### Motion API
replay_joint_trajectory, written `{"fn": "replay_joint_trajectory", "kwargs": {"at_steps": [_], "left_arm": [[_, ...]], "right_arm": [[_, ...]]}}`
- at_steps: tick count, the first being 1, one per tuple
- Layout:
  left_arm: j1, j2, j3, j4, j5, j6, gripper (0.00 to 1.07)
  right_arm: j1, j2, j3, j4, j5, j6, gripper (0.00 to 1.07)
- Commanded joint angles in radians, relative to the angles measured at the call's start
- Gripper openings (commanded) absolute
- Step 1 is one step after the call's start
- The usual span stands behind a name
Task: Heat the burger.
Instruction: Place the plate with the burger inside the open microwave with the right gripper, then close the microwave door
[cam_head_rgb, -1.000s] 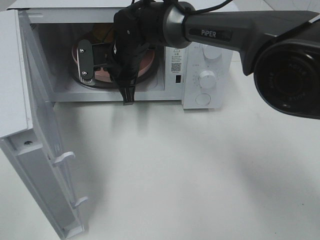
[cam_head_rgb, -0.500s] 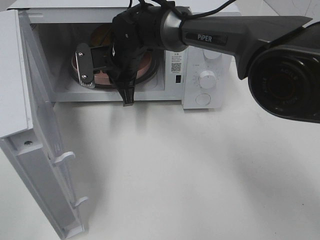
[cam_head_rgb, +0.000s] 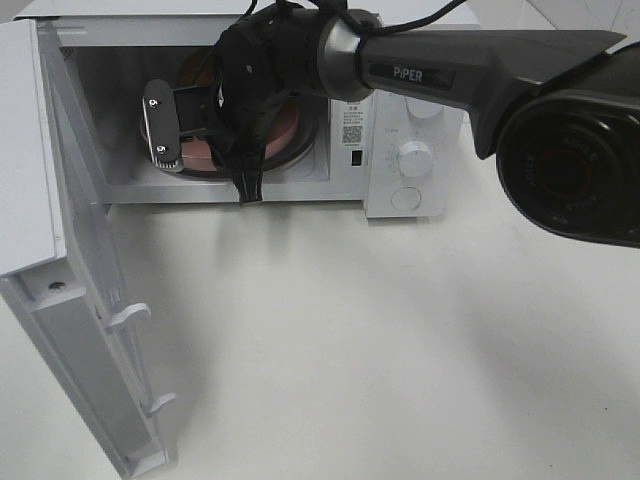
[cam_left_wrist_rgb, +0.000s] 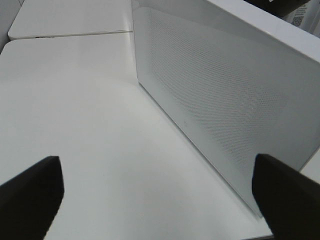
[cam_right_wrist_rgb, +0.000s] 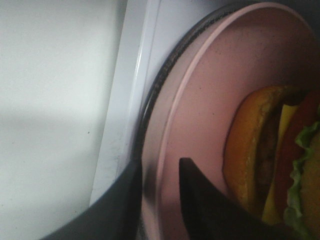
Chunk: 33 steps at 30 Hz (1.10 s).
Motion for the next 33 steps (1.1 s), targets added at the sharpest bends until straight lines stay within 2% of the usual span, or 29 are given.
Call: {"fn": "replay_joint_trajectory", "kwargs": {"at_steps": [1,3,9,11,14,16,18,19,22,24,33], "left_arm": [[0.001,-0.023,0.002,-0.001,-0.001,-0.001,0.94],[0.001,-0.023,0.002,-0.001,-0.001,-0.001,0.94],[0.001,-0.023,0.002,-0.001,-0.001,-0.001,0.94],[0.001,-0.023,0.002,-0.001,-0.001,-0.001,0.94],[0.001,-0.023,0.002,-0.001,-0.001,-0.001,0.94],[0.001,-0.023,0.002,-0.001,-0.001,-0.001,0.94],[0.001,-0.023,0.002,-0.001,-0.001,-0.001,0.94],[0.001,-0.023,0.002,-0.001,-0.001,-0.001,0.94],[0.001,-0.023,0.002,-0.001,-0.001,-0.001,0.94],[0.001,-0.023,0.002,-0.001,-0.001,-0.001,0.94],[0.001,-0.023,0.002,-0.001,-0.001,-0.001,0.94]], "right_arm": [[0.003,-0.013,-0.014,-0.007,-0.005,0.011,0.35],[0.003,-0.013,-0.014,-0.006,0.042,0.036,0.39],[0.003,-0.013,-0.014,-0.006,0.097,0.041,0.42],[0.003,-0.013,-0.012,-0.006,0.119,0.067,0.48],[0.003,-0.015,-0.012,-0.006,0.119,0.071,0.5],[0.003,-0.029,-0.006,-0.006,0.108,0.1,0.6],[0.003,-0.034,-0.003,-0.006,0.101,0.102,0.62],[0.003,-0.048,0.018,-0.006,0.076,0.119,0.67],[0.003,-0.056,0.029,-0.006,0.062,0.12,0.69],[0.003,-0.083,0.072,-0.007,0.03,0.119,0.73],[0.002,-0.133,0.15,-0.01,-0.007,0.115,0.73]]}}
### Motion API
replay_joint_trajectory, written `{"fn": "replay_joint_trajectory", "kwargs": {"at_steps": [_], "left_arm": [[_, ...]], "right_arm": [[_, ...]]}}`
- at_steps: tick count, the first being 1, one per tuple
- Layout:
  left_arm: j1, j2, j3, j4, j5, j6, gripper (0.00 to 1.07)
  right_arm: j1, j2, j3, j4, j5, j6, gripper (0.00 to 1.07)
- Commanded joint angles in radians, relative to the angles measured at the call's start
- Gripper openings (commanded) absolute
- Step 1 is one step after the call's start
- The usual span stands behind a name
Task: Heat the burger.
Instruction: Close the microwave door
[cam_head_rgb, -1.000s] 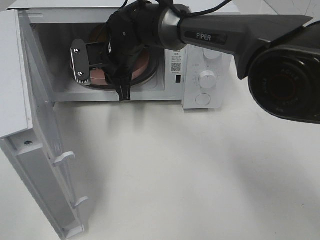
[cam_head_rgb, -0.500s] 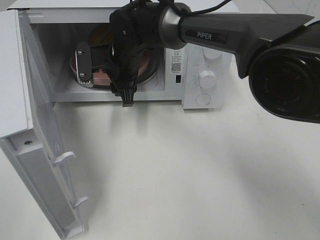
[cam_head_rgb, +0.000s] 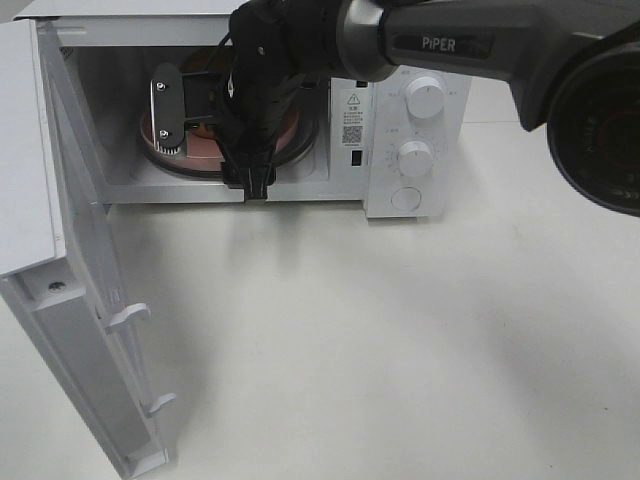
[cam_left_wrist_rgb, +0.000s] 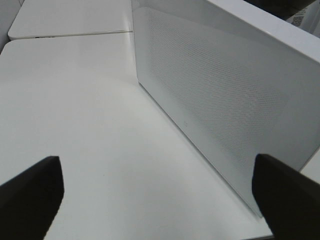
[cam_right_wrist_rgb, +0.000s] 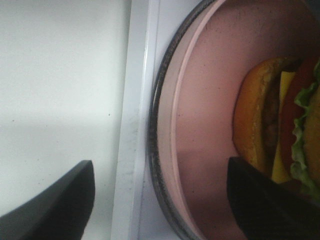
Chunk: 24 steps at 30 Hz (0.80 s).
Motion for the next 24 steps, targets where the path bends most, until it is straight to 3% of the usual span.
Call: {"fn": "replay_joint_trajectory", "kwargs": {"at_steps": [1,24], "left_arm": [[0.001,-0.023,0.002,-0.001,-0.001,-0.001,0.94],[0.001,-0.023,0.002,-0.001,-0.001,-0.001,0.94]], "right_arm": [[0.002,-0.028,0.022,-0.004,-0.017,0.006,0.73],[0.004,-0.217,0.319,-0.016,-0.145,0.007,0.73]]}}
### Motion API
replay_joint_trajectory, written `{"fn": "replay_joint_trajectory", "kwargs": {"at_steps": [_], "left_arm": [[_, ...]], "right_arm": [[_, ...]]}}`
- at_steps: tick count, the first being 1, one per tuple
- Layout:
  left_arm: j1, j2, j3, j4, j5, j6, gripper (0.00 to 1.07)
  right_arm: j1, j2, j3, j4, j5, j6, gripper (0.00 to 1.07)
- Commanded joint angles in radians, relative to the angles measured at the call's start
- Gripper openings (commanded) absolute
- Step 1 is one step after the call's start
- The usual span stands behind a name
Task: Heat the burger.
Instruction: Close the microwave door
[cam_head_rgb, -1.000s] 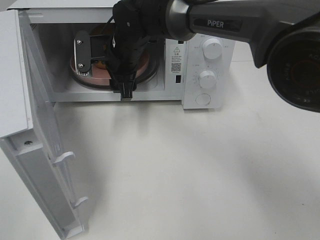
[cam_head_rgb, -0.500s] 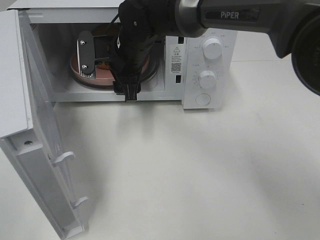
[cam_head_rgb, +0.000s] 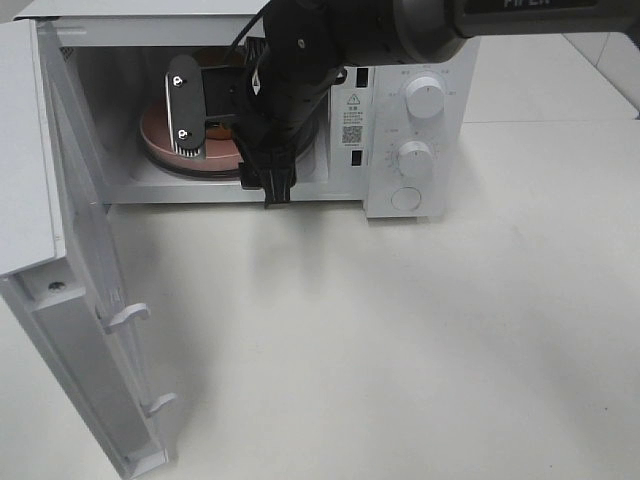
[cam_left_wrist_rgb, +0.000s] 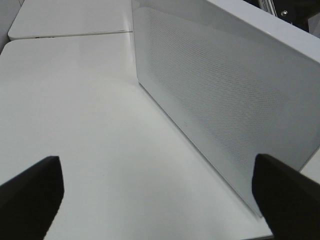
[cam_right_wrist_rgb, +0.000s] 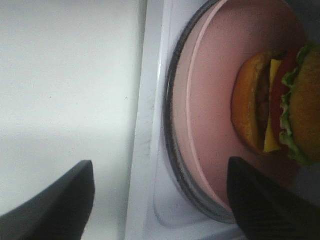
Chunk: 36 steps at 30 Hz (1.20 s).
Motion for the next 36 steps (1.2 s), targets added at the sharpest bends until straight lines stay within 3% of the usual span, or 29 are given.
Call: {"fn": "replay_joint_trajectory", "kwargs": {"at_steps": [1,20,26,28,31,36], "left_arm": [[0.001,-0.023,0.002,-0.001,-0.001,-0.001,0.94],[0.001,-0.023,0.002,-0.001,-0.001,-0.001,0.94],[0.001,-0.023,0.002,-0.001,-0.001,-0.001,0.94],[0.001,-0.023,0.002,-0.001,-0.001,-0.001,0.94],[0.001,-0.023,0.002,-0.001,-0.001,-0.001,0.94],[0.001,-0.023,0.002,-0.001,-0.001,-0.001,0.94]], "right_arm": [[0.004,-0.047,0.062,-0.007,-0.036,0.007,0.73],[0.004,-0.303,0.43,0.001,-0.156,0.015,0.73],[0.004,-0.413,0.553,0.001,-0.183,0.061,0.73],[0.004,-0.495,0.64,0.001,-0.184,0.097,0.73],[0.004,-0.518,0.658,0.001,-0.184,0.105,0.73],[0.004,-0.65,0.782,0.001,-0.181,0.22,0.73]]}}
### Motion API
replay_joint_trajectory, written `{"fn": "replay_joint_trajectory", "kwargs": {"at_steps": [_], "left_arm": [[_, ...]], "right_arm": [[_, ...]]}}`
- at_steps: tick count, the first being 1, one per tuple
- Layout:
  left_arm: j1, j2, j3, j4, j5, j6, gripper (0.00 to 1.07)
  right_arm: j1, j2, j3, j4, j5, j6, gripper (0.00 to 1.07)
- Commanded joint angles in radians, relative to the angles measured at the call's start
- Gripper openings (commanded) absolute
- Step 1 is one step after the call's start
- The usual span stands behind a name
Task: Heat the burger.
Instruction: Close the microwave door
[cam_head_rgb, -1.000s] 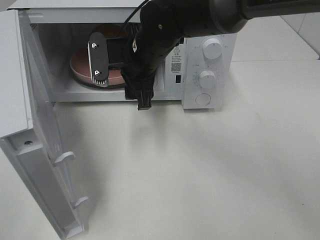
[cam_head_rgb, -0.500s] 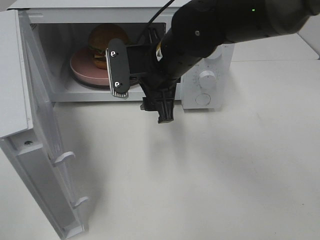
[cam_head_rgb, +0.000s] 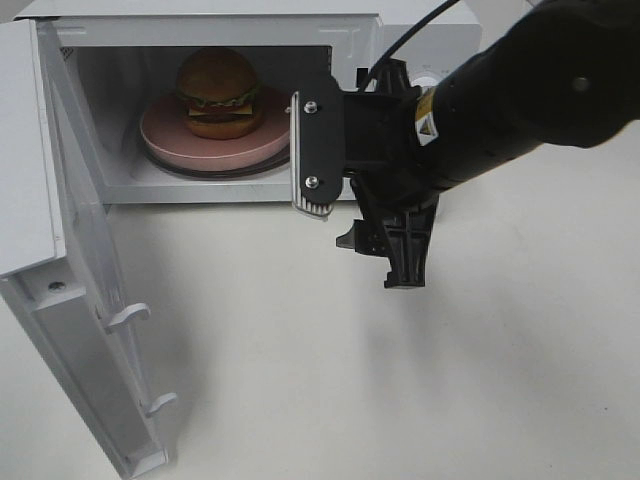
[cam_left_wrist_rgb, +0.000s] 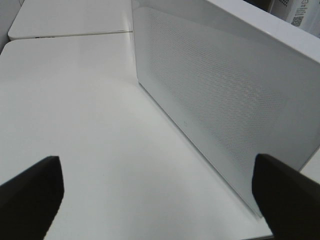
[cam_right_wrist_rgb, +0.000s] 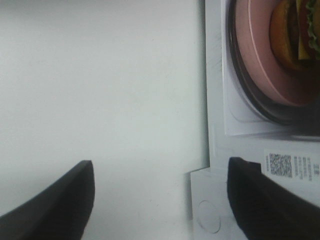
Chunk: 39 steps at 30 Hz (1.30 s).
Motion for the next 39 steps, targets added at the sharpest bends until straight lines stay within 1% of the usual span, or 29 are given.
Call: {"fn": "replay_joint_trajectory", "kwargs": {"at_steps": [1,3,4,6,9,11,12,14,17,19,20,22,29,32,33,34,35,36,37,38,39], "left_arm": [[0.001,-0.023,0.002,-0.001,-0.001,-0.001,0.94],[0.001,-0.023,0.002,-0.001,-0.001,-0.001,0.94],[0.001,-0.023,0.002,-0.001,-0.001,-0.001,0.94],[0.001,-0.023,0.002,-0.001,-0.001,-0.001,0.94],[0.001,-0.023,0.002,-0.001,-0.001,-0.001,0.94],[0.001,-0.023,0.002,-0.001,-0.001,-0.001,0.94],[0.001,-0.023,0.002,-0.001,-0.001,-0.001,0.94],[0.001,-0.023,0.002,-0.001,-0.001,-0.001,0.94],[0.001,-0.023,0.002,-0.001,-0.001,-0.001,0.94],[0.001,-0.023,0.002,-0.001,-0.001,-0.001,0.94],[0.001,-0.023,0.002,-0.001,-0.001,-0.001,0.94],[0.001,-0.023,0.002,-0.001,-0.001,-0.001,0.94],[0.001,-0.023,0.002,-0.001,-0.001,-0.001,0.94],[0.001,-0.023,0.002,-0.001,-0.001,-0.001,0.94],[0.001,-0.023,0.002,-0.001,-0.001,-0.001,0.94],[0.001,-0.023,0.002,-0.001,-0.001,-0.001,0.94],[0.001,-0.023,0.002,-0.001,-0.001,-0.001,0.94],[0.001,-0.023,0.002,-0.001,-0.001,-0.001,0.94],[0.001,-0.023,0.002,-0.001,-0.001,-0.001,0.94],[0.001,-0.023,0.002,-0.001,-0.001,-0.001,0.94],[0.001,-0.023,0.002,-0.001,-0.001,-0.001,0.94]], "right_arm": [[0.004,-0.055,0.044,0.001,-0.002,0.067,0.73],[0.004,-0.117,0.097,0.001,0.005,0.173,0.73],[0.004,-0.117,0.097,0.001,0.005,0.173,0.73],[0.004,-0.193,0.152,0.001,0.049,0.343,0.73],[0.004,-0.211,0.161,0.001,0.07,0.387,0.73],[0.004,-0.277,0.176,0.001,0.154,0.548,0.73],[0.004,-0.277,0.176,0.001,0.154,0.548,0.73],[0.004,-0.329,0.176,0.001,0.243,0.685,0.73],[0.004,-0.344,0.176,0.001,0.269,0.714,0.73],[0.004,-0.42,0.176,0.001,0.396,0.793,0.73],[0.004,-0.42,0.176,0.001,0.396,0.793,0.73],[0.004,-0.476,0.176,0.001,0.474,0.822,0.73],[0.001,-0.587,0.176,0.0,0.547,0.848,0.73],[-0.036,-0.639,0.176,0.006,0.566,0.853,0.73],[-0.081,-0.667,0.176,0.007,0.581,0.862,0.73],[-0.081,-0.667,0.176,0.007,0.581,0.862,0.73],[-0.142,-0.694,0.176,0.008,0.597,0.869,0.73],[-0.142,-0.694,0.176,0.008,0.597,0.869,0.73],[-0.173,-0.706,0.176,0.008,0.608,0.872,0.73],[-0.228,-0.726,0.176,0.009,0.639,0.878,0.73],[-0.228,-0.726,0.176,0.009,0.639,0.878,0.73]]}}
